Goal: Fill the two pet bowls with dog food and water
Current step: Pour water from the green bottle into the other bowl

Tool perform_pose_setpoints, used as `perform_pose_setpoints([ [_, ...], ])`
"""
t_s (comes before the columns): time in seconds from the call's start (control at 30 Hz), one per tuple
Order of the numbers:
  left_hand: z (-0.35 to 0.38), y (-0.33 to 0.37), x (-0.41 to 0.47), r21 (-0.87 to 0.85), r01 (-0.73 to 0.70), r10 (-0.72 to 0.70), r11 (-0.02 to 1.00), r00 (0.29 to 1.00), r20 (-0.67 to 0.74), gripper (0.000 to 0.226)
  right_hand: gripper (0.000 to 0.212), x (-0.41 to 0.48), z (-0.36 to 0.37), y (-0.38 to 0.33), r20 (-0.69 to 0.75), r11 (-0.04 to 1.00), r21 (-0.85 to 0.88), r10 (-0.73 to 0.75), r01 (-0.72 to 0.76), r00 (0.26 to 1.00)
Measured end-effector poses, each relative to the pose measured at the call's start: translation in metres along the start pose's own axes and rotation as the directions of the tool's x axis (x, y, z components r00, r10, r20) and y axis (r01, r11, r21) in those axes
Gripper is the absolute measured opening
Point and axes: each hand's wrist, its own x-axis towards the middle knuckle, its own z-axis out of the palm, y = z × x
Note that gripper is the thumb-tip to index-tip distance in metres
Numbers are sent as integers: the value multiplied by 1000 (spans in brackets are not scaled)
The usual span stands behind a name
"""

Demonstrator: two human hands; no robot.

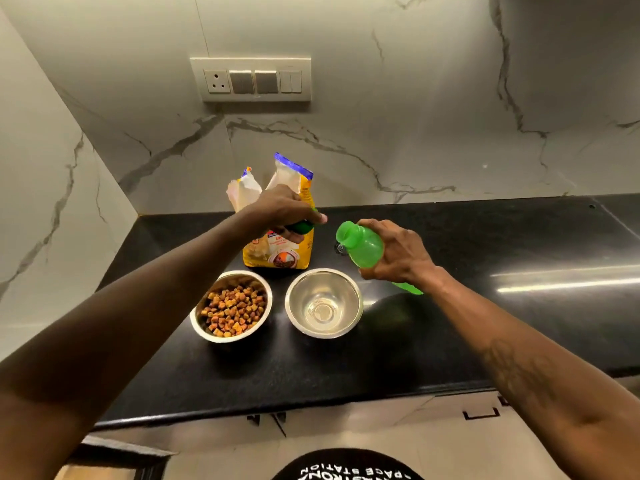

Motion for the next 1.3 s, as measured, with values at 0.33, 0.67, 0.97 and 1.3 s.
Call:
perform_pose_setpoints([
  [0.33, 23, -55, -4, -56, 91, -83, 994, 989, 126, 50, 96, -20, 18, 0, 168, 975, -218, 4, 33, 986],
  [0.67, 31, -80, -1, -56, 102, -93, 993, 985, 147, 46, 99, -26, 30, 0, 246, 943, -322, -5, 86, 969],
  [0.97, 34, -91, 2, -19, 74, -70, 997, 985, 159, 54, 96, -25, 35, 1, 264, 912, -384, -37, 140, 964],
  [1.3, 35, -91, 3, -45, 90, -81, 995, 982, 173, 56, 95, -23, 35, 0, 307, 886, -422, -57, 189, 950],
])
